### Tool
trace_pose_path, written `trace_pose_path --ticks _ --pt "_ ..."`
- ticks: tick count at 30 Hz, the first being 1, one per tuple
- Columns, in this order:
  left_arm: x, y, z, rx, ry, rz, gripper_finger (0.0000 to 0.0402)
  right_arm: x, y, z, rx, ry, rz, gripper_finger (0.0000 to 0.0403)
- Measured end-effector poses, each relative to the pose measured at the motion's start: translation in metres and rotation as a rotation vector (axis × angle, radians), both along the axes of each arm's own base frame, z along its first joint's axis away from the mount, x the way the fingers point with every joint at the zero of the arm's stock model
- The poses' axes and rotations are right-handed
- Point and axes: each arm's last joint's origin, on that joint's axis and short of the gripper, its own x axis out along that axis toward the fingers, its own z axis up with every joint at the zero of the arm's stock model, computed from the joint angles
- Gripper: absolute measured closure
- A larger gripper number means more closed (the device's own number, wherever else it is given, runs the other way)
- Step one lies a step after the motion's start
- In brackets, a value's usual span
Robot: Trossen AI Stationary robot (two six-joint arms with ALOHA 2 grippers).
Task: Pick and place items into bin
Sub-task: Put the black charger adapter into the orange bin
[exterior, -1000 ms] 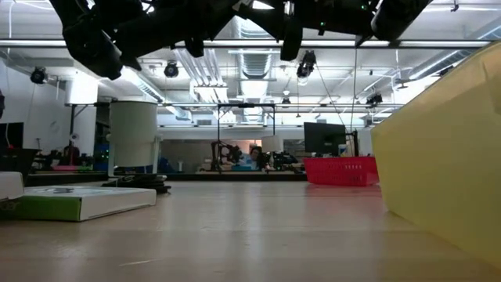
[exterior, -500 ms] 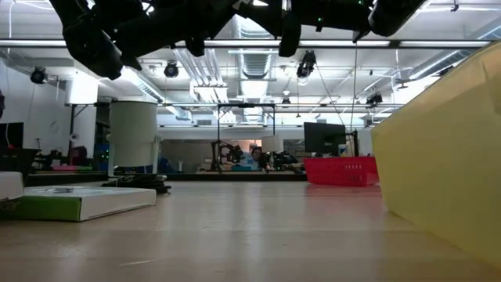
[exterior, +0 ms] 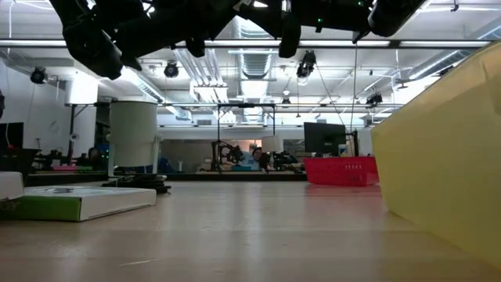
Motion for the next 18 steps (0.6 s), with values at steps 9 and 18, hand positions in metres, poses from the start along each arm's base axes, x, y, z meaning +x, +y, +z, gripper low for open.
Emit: trace_pose_path --ticks 9,18 --pt "-0.0002 0.0001 0.0003 -0.008 -0.004 0.001 0.0268 -0.0001 -0.0001 0.0006 0.018 -0.006 0.0 0.026" --pt "0.0006 0.0004 -0.0016 0.003 0.017 0.009 0.021 0.0 -0.0016 0.0006 0.048 -0.007 -0.065 0.0261"
